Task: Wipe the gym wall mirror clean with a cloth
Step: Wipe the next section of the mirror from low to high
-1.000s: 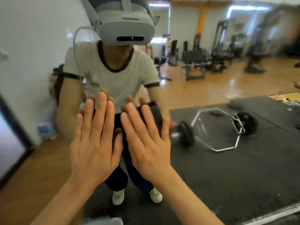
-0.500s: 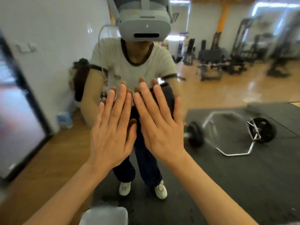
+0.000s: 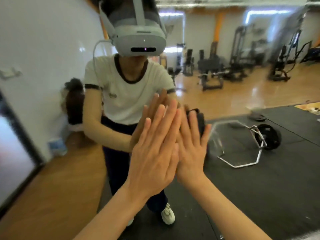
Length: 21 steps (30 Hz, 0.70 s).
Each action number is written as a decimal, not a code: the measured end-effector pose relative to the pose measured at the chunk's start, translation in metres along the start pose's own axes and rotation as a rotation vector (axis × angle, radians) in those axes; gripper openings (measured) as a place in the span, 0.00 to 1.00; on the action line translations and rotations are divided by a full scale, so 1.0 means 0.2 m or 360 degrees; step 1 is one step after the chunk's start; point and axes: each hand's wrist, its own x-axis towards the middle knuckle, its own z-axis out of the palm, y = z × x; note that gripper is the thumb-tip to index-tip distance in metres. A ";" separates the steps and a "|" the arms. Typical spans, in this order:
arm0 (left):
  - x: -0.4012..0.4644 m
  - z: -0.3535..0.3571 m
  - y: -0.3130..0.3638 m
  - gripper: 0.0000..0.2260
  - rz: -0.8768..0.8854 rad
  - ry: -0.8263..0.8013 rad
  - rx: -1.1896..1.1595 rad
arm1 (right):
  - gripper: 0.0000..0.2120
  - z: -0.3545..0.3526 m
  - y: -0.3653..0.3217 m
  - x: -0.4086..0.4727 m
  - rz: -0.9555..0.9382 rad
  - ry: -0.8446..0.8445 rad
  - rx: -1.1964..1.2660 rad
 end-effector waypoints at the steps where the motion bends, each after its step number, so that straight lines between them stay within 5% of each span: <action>1: 0.05 0.01 0.08 0.24 -0.0360 -0.0018 -0.0068 | 0.26 0.02 0.05 -0.07 -0.0376 -0.0074 -0.0066; 2: 0.07 0.04 0.10 0.25 -0.0512 0.0035 -0.0081 | 0.26 0.02 0.15 -0.11 -0.0648 -0.0121 -0.0116; 5: 0.05 0.02 -0.04 0.26 0.0213 -0.0112 -0.0172 | 0.26 -0.07 0.47 -0.10 -0.0872 -0.0142 -0.0195; 9: 0.07 0.01 -0.09 0.27 0.0144 -0.0122 0.0036 | 0.27 -0.20 0.82 -0.15 -0.0199 -0.0067 -0.0159; 13: 0.06 0.04 -0.09 0.27 0.0183 -0.0055 0.0244 | 0.24 -0.12 0.60 -0.14 0.0606 0.0136 0.0006; 18: 0.06 0.05 -0.07 0.28 0.0178 -0.0058 0.0263 | 0.29 -0.11 0.49 -0.19 -0.0699 -0.0238 -0.0092; 21: 0.06 0.05 -0.09 0.30 0.0194 -0.0057 0.0300 | 0.28 -0.19 0.81 -0.16 -0.0580 -0.0155 -0.0139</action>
